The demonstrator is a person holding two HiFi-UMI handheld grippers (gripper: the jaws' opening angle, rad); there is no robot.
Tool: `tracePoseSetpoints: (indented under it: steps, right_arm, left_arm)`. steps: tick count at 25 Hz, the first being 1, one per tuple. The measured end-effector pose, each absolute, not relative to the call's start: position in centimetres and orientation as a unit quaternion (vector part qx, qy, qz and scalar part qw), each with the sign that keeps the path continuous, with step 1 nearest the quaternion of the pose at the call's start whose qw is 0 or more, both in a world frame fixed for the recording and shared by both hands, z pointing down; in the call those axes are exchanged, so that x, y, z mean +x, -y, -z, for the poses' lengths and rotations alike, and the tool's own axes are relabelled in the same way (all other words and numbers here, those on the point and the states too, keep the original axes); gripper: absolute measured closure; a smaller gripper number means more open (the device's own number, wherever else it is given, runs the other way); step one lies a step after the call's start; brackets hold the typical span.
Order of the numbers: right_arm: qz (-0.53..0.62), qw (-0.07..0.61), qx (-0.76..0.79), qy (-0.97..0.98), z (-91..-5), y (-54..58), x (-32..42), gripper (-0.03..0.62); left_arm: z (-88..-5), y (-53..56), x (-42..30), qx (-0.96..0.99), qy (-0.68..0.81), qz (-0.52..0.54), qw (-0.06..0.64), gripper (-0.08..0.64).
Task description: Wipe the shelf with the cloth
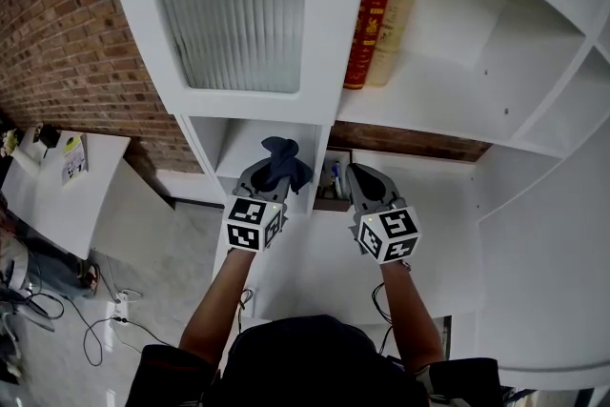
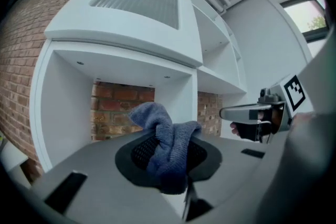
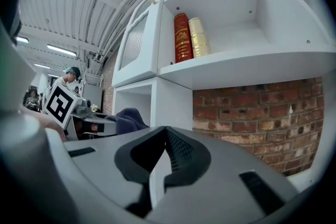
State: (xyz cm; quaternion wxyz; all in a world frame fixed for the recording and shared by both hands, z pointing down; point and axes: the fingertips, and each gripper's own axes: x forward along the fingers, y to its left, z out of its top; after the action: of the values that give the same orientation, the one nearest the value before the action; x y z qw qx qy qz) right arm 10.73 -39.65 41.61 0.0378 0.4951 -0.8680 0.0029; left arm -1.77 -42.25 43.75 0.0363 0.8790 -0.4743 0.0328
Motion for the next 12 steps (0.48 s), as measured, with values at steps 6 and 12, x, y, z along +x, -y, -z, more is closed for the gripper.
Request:
tracePoseSetpoints:
  steps: [6, 12]
  right_arm:
    - [0.004, 0.051, 0.495, 0.867, -42.0, 40.1, 11.2, 0.578]
    - [0.013, 0.064, 0.498, 0.865, -42.0, 40.6, 12.3, 0.578]
  left_arm:
    - [-45.5, 44.5, -0.5, 0.879, 0.461, -0.116, -0.030, 0.490]
    - [-47.5, 46.4, -0.1, 0.870, 0.459, -0.167, -0.058, 0.489]
